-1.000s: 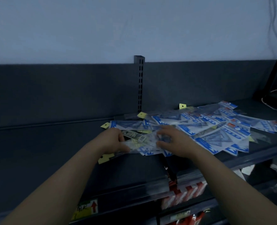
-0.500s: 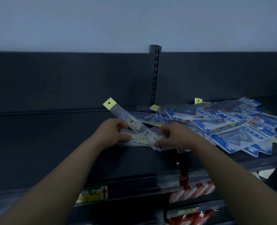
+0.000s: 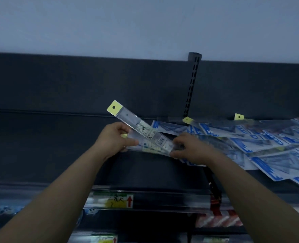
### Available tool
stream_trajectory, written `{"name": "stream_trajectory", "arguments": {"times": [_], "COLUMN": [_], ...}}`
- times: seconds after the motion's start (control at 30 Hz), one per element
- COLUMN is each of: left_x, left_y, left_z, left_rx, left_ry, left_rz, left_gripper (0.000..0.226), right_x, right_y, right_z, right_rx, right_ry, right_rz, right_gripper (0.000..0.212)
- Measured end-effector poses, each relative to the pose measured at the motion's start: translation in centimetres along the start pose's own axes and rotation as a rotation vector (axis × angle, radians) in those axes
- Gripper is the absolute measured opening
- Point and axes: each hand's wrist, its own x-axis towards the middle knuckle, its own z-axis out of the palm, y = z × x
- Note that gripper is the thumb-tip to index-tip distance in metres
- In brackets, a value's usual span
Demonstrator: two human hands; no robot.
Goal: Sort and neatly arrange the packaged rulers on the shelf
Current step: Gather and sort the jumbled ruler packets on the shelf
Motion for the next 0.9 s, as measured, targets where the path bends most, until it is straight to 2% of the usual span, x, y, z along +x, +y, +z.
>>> {"name": "stream_trajectory", "arguments": {"times": [0.1,0.23,0.33,0.4,0.57,0.77,0.9], "left_x": [-0.4,-1.0,-1.6,-2.5,-4.7,-8.0,-10.5], "left_y": [-0.2,-1.0,-2.4,-3.5,-6.0,-9.7,-12.2], "left_z": [-1.4,-4.3,-7.2,-9.1,-15.2,-26.7,-34.0], "left_rx": [-0.126,-0.225,-0.458,-0.605,-0.512,-0.515,-0.491], "left_ry": [0.154,0.337,0.307,0.245,0.268,0.374,0.418], "left_rz": [-0.042,-0.075,-0.152,-0.199,-0.179,-0.173,-0.183], "left_gripper": [0.041,0.05,0.046,0.042,0.017,0.016,0.026], "right_x": [0.6,1.4,2.8,3.5,5.5,6.9,8.0], "right_y": [-1.3,-4.0,-7.2,-10.2,-19.2,-31.1,-38.5], "right_z": [0.2,0.8,1.5,2.2,5.0,9.5,13.0], "right_rx": [0.106,0.213,0.236,0.277,0.417,0.536,0.589], "right_ry": [0.002,0.011,0.006,0.007,-0.029,-0.082,-0.11], "right_rz": [0.005,-0.021,-0.094,-0.147,-0.222,-0.3,-0.325], "right_gripper": [0.028,0.025,0.014,0.021,0.027,0.033,0.035]}}
